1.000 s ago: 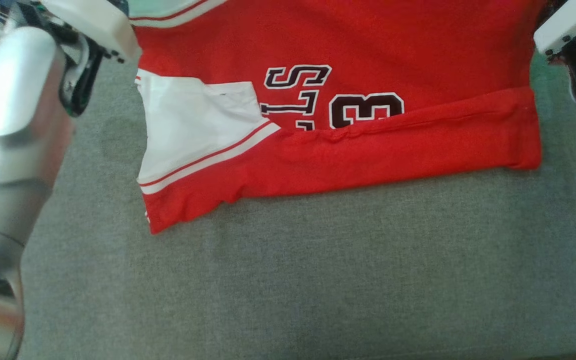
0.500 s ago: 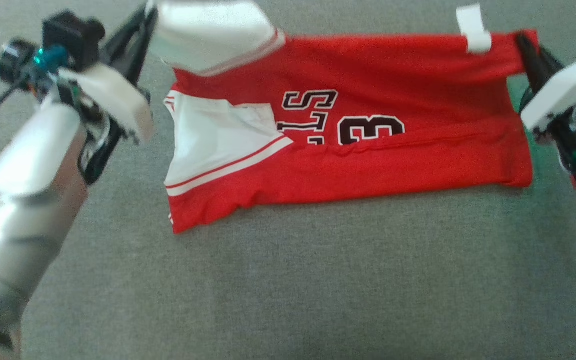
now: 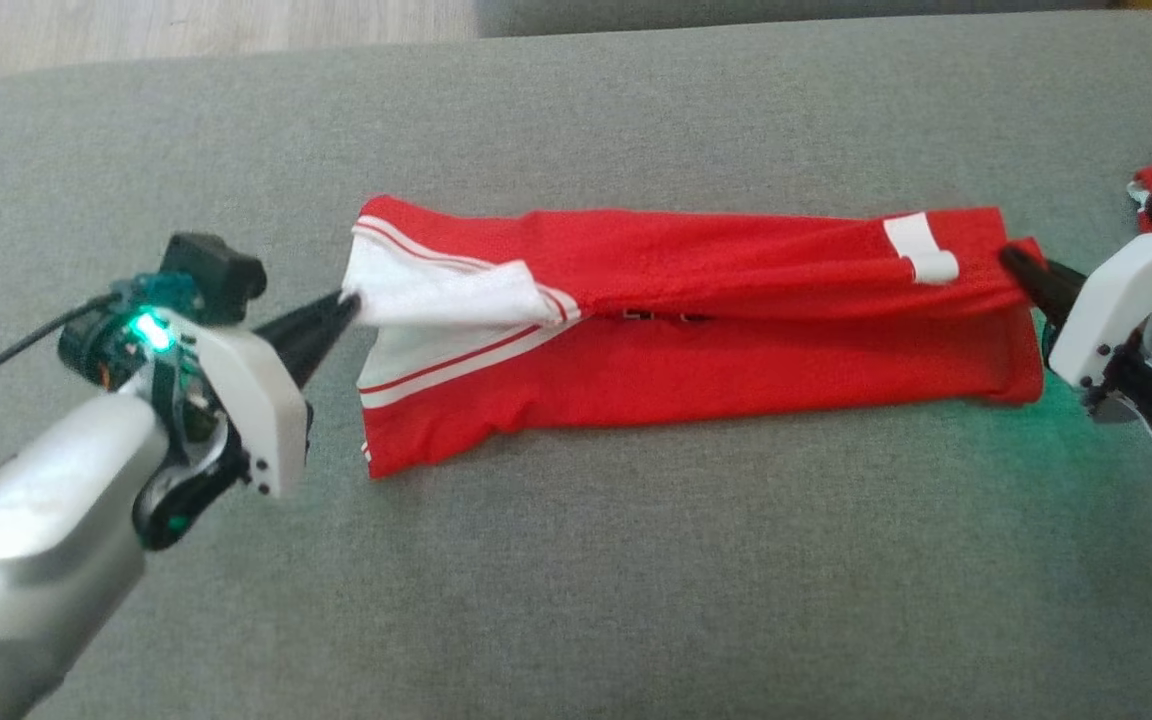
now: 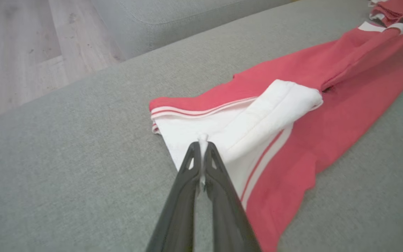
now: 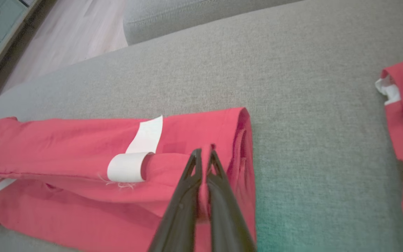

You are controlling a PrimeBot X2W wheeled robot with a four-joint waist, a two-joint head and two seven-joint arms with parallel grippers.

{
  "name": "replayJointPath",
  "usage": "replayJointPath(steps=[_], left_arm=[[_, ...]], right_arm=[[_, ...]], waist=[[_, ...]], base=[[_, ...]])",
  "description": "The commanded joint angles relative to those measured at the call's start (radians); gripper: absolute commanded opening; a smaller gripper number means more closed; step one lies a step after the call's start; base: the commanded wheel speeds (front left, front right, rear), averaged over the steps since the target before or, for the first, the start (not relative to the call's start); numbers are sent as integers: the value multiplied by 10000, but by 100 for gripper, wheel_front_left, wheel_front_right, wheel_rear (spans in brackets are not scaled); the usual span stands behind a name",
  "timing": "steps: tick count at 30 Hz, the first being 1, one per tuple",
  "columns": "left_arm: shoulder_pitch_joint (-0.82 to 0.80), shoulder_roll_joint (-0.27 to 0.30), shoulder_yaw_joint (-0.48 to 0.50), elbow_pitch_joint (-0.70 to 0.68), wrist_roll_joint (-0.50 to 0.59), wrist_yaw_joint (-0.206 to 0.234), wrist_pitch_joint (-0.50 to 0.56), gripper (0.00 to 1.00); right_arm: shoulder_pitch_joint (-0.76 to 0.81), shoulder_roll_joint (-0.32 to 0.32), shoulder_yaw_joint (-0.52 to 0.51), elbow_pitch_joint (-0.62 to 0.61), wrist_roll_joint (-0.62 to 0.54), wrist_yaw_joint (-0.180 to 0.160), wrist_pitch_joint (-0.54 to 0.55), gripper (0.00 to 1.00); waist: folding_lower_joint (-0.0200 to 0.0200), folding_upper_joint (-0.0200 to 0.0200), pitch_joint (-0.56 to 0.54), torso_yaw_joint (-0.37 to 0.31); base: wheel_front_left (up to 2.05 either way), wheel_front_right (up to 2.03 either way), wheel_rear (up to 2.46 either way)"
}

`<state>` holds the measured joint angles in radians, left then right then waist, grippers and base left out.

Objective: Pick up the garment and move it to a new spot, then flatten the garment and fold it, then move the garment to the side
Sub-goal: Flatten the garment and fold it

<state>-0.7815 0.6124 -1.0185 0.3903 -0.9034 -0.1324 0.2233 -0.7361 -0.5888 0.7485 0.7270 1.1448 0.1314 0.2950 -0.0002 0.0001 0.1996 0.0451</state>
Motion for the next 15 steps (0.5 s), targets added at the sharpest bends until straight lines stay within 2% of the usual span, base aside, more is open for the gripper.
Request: replayJointPath(steps=[1, 7, 15], left_arm=[[-299, 659, 310, -415, -120, 19, 241, 0], [-33, 1039, 67, -1060, -697, 18, 1151, 0], [90, 1262, -114, -1597, -1031, 25, 1683, 0]], right_arm=[[126, -437, 158, -287, 29, -7, 144, 0], [256, -629, 489, -354, 95, -7, 720, 0], [318, -689, 684, -376, 270, -7, 1354, 0]], waist=[[2, -1, -46, -29], [2, -1, -141, -86], [2, -1, -213, -187]], base=[[0, 0, 0], [0, 0, 0], [0, 0, 0]])
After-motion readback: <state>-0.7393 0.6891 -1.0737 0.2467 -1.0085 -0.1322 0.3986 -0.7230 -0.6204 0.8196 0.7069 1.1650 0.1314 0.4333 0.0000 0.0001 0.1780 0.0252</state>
